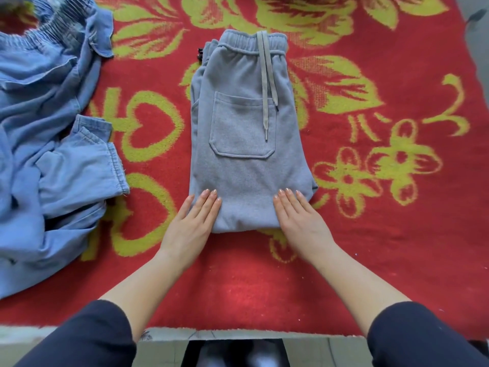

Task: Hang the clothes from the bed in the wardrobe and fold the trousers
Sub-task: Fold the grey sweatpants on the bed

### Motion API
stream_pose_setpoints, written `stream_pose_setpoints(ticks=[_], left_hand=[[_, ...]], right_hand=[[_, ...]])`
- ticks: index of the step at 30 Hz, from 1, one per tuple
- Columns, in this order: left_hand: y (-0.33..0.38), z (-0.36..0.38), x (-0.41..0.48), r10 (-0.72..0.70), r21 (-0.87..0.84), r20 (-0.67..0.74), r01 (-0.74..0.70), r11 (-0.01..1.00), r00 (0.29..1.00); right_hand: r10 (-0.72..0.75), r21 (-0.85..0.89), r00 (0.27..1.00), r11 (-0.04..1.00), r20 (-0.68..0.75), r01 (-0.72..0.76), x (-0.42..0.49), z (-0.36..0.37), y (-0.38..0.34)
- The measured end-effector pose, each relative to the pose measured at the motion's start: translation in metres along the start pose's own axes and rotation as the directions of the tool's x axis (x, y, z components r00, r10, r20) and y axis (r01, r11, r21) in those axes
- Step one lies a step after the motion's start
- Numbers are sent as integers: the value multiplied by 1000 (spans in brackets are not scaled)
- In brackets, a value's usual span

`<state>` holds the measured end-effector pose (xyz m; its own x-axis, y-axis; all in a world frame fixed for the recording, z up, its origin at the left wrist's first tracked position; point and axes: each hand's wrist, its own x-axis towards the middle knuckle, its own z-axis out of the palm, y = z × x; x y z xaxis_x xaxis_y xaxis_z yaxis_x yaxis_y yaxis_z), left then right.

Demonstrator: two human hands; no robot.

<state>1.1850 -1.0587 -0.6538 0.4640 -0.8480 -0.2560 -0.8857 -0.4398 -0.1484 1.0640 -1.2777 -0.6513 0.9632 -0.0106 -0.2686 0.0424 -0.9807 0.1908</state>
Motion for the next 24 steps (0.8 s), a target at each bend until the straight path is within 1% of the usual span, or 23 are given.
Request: stream_pose_setpoints(ticks=[2, 4, 7, 11, 14, 16, 18, 20, 22, 23, 24], left_hand=[[3, 3, 5, -13, 64, 14, 12, 998, 1000], [6, 8, 14, -53, 95, 75, 45, 994, 996], [13, 9, 26, -94, 74, 155, 83, 994, 983], [11, 0, 18, -76, -66, 225, 94, 993, 971], [15, -11, 0, -23, -262, 234, 86, 961, 972], [23, -18, -16, 5, -415, 245, 100, 904, 969], [33, -28, -32, 33, -542, 323, 156, 826, 946], [43, -40, -47, 88, -597, 400, 186, 781, 912], [53, -46, -56, 153, -632, 479, 218, 743, 864], [55, -49, -59, 192, -650, 539, 260, 715, 820], [57, -52, -62, 245, -671, 604, 318, 669, 758]], right_hand=[[8, 33, 999, 999, 43, -10, 3, 2, 0], [3, 61, 996, 998, 89, -9, 10, 2, 3], [-19, 185, 979, 983, 202, -19, 15, 9, 6], [-20, 379, 971, 923, 240, -74, 8, 7, 16], [-65, 489, 963, 869, 260, -74, -7, -5, 21], [-66, 557, 940, 819, 335, -140, -24, -15, 20], [-76, 608, 891, 757, 447, -241, -42, -22, 18], [-133, 639, 816, 697, 562, -326, -56, -27, 15], [-231, 639, 715, 673, 660, -373, -64, -31, 14], [-279, 629, 647, 664, 709, -404, -67, -33, 13], [-320, 615, 574, 653, 753, -442, -70, -36, 14]])
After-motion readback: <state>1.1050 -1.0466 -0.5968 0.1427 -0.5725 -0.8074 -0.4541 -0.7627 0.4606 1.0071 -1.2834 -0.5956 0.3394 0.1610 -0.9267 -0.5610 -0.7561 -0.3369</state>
